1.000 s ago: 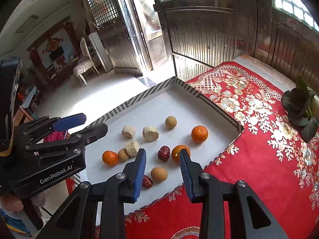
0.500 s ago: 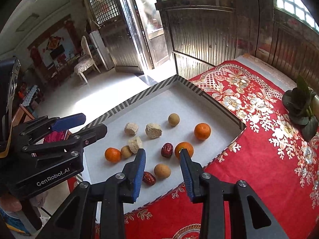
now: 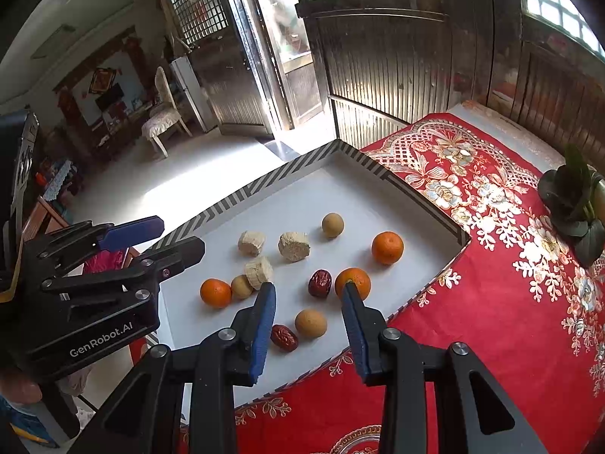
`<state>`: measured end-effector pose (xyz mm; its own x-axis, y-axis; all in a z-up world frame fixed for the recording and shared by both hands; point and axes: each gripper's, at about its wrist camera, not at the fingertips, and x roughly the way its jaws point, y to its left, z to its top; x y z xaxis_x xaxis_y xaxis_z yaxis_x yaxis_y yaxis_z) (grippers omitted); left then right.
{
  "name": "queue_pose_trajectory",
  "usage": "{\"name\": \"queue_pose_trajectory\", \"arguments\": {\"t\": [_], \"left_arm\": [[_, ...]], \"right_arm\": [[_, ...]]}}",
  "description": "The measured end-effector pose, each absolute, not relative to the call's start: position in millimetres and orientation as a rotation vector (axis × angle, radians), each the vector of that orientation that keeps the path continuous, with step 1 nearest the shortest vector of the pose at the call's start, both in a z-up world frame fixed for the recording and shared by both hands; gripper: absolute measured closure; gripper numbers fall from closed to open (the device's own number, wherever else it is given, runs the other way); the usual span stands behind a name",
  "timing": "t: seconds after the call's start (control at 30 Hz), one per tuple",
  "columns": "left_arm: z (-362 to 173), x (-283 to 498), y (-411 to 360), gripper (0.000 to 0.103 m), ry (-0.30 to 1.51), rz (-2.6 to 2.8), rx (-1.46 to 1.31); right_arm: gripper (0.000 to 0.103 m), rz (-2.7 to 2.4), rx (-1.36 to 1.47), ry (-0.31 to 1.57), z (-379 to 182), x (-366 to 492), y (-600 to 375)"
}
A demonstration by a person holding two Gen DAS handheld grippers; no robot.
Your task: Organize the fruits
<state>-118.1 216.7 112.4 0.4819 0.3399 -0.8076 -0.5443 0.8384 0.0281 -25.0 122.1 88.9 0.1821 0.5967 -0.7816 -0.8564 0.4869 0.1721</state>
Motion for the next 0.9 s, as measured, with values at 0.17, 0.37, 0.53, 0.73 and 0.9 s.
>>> {"name": "queue_pose_trajectory", "arguments": {"t": [0.17, 0.37, 0.53, 0.73, 0.9], "left_arm": [[111.3, -119.1, 215.5, 0.054, 0.923, 0.546, -0.247], [111.7, -118.7, 216.7, 0.054, 0.923, 0.547, -0.247], [111.8, -119.0, 216.7, 0.054, 0.921, 0.548, -0.244], [113.0, -119.6, 215.4, 0.054, 0.895, 0.562, -0.216], [115.0, -115.6, 210.3, 0.054, 0.885, 0.556, -0.185]], "right_arm": [[0.068, 1.056, -0.339, 0.921, 87.9, -25.1, 122.3], [0.068, 1.058, -0.341, 0.927, 85.6, -25.4, 123.5], [0.068, 1.061, -0.342, 0.929, 84.7, -25.9, 123.8], [0.068, 1.060, -0.339, 0.935, 82.7, -24.9, 123.7], [0.068, 1.047, -0.320, 0.937, 83.5, -21.1, 118.2]]}}
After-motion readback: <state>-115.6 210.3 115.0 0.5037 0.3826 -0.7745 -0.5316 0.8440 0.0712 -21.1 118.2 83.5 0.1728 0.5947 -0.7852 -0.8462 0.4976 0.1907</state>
